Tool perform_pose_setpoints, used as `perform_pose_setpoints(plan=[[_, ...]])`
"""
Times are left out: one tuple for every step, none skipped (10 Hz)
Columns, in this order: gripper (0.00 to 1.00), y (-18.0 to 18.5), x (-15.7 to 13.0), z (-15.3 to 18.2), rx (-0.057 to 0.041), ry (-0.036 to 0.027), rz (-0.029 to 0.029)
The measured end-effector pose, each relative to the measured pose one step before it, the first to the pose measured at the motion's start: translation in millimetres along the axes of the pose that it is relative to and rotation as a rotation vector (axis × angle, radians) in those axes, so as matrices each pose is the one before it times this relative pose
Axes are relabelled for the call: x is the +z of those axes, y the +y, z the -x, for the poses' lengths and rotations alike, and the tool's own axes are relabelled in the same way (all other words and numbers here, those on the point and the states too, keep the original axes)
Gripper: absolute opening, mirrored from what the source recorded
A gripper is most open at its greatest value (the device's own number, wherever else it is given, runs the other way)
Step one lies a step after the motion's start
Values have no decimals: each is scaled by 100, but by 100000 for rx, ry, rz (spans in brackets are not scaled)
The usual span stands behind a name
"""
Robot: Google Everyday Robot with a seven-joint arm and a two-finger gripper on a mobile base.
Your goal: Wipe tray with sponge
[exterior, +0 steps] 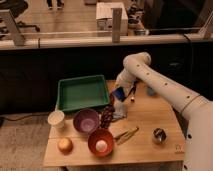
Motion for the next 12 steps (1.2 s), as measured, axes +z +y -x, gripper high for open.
perform_pose_setpoints(plan=[[0, -1632, -33, -31, -2983, -48, -498], [0, -1435, 144, -2, -2642, -311, -295], [0, -1360, 121, -82, -1901, -178, -357], [0, -1584, 239, -129, -1664, -93, -238], [0, -1745, 318, 6, -2067, -237, -395], [0, -1535, 479, 307, -2245, -566, -257], [0, -1209, 430, 292, -2007, -356, -160], [0, -818, 562, 263, -1204, -539, -68], [0, -718, 541, 284, -1006, -396, -85], [0, -796, 837, 482, -1122, -660, 74], [0, -708, 1019, 556, -706, -1033, 48], [0, -325, 1519, 612, -437, -1460, 538]])
